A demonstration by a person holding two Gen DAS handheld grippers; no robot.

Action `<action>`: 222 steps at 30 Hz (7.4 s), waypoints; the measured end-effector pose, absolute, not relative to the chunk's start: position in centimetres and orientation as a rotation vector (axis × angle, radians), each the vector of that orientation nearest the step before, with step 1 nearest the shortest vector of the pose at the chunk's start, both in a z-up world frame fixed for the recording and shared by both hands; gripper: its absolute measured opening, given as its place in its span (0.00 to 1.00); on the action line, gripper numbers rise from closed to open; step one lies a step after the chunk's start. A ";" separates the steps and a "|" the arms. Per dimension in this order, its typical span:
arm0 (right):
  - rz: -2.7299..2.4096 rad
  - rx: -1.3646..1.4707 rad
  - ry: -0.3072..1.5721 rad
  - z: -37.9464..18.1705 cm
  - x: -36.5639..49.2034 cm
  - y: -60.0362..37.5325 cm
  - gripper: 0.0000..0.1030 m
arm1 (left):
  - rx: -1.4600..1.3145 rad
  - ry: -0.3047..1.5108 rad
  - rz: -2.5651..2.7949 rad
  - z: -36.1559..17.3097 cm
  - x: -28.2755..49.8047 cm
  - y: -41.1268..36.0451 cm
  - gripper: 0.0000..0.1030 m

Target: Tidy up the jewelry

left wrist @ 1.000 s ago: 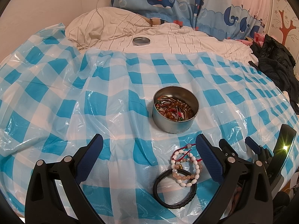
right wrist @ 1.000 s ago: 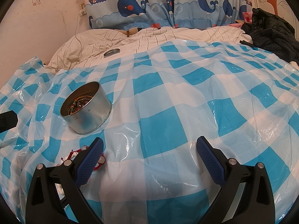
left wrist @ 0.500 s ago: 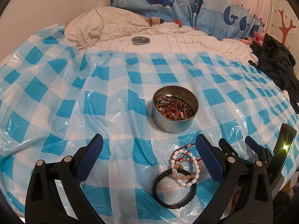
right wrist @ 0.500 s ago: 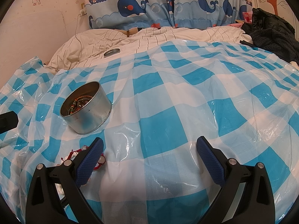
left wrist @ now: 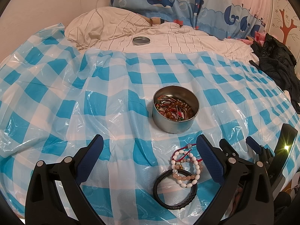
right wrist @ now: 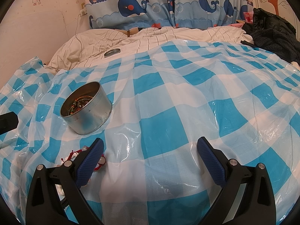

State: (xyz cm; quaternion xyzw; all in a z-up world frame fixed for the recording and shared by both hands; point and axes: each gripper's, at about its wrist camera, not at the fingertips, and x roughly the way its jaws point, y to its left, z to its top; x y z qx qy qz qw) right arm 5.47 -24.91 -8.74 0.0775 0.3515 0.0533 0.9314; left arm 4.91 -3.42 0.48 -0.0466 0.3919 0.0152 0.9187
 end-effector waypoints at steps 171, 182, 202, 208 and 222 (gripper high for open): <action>0.336 0.040 0.943 -9.2 6.4 -22.9 0.72 | 0.225 0.966 -0.150 -6.8 4.8 -5.5 0.47; 0.388 0.051 0.935 -8.9 6.2 -22.6 0.18 | 0.178 0.989 -0.174 -6.8 5.6 -5.2 0.06; 0.437 0.219 0.834 -6.7 5.8 -24.3 0.12 | -0.078 0.894 -0.216 -2.9 5.0 -1.6 0.06; 0.458 0.223 0.824 -6.4 5.7 -24.1 0.12 | -0.092 0.869 -0.221 -2.2 4.8 -1.4 0.06; 0.490 0.244 0.782 -5.6 5.3 -24.0 0.12 | -0.159 0.774 -0.290 1.3 6.2 -2.2 0.06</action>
